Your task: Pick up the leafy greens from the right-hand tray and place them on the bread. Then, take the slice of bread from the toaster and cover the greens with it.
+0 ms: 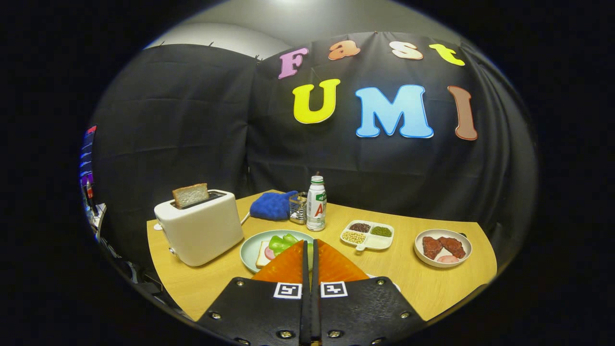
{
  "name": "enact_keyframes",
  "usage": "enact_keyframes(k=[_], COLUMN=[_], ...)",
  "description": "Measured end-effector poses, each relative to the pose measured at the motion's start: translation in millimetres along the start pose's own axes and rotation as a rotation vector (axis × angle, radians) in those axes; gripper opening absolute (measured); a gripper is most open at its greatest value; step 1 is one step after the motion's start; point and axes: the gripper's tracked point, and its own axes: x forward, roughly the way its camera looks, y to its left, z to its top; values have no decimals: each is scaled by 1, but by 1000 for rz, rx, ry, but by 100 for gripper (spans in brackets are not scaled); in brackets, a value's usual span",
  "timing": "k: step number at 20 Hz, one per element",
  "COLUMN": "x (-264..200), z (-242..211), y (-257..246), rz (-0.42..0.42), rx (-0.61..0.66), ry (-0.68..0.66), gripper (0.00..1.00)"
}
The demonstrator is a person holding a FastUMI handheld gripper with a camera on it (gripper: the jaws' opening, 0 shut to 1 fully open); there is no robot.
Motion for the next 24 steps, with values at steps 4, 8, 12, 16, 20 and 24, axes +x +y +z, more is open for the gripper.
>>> enact_keyframes(k=[4,8,12,16,20,24], x=[22,46,69,87,106,124], z=[0,-3,-7,-8,-17,-31], y=[19,37,48,55,53,59], rz=[41,85,106,116,96,110], rx=[0,13,21,46,26,14], ry=[18,27,44,44,64,95], gripper=[0,0,0,0,0,0])
